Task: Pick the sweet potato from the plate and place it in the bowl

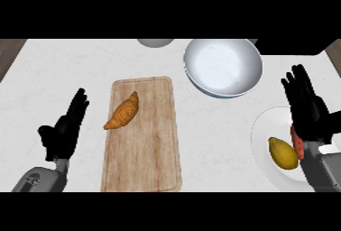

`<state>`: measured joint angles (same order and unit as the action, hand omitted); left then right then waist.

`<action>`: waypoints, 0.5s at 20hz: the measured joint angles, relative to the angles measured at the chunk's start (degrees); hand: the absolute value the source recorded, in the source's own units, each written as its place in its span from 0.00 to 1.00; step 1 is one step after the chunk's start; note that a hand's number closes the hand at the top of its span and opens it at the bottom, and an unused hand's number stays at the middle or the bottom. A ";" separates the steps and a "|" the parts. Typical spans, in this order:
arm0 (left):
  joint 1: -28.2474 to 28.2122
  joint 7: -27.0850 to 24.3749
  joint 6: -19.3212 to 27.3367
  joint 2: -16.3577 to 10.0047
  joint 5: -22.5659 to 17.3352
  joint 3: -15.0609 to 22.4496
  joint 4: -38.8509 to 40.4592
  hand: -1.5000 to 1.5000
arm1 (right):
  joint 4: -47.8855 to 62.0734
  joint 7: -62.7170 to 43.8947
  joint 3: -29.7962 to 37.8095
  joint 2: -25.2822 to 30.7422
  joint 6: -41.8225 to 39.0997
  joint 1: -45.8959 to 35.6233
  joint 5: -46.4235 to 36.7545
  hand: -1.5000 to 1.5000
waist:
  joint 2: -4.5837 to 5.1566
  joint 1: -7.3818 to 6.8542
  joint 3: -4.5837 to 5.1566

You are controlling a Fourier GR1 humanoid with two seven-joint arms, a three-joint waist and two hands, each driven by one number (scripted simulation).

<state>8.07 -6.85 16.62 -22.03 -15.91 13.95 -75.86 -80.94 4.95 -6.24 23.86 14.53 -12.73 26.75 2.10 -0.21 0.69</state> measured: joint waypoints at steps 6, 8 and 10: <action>4.84 -0.70 -1.08 -3.54 -1.92 -5.78 -2.20 0.50 | -5.08 0.84 -5.09 -0.41 -13.70 -2.85 3.72 0.00 | -1.88 -0.97 -0.65; 5.65 -0.83 -0.92 -4.03 -2.46 -7.07 -2.71 0.50 | -5.51 2.87 -6.09 4.50 -12.37 -3.24 -4.08 0.00 | -2.45 -0.44 -0.39; 5.88 -0.96 -1.53 -4.86 -3.57 -8.81 -3.16 0.50 | -6.70 6.75 -5.77 4.44 -7.97 -0.91 -8.82 0.00 | -2.50 0.24 -0.50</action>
<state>13.95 -7.81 15.09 -26.89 -19.48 5.13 -79.02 -87.63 11.70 -12.02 28.29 6.56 -13.64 17.93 -0.40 0.03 0.19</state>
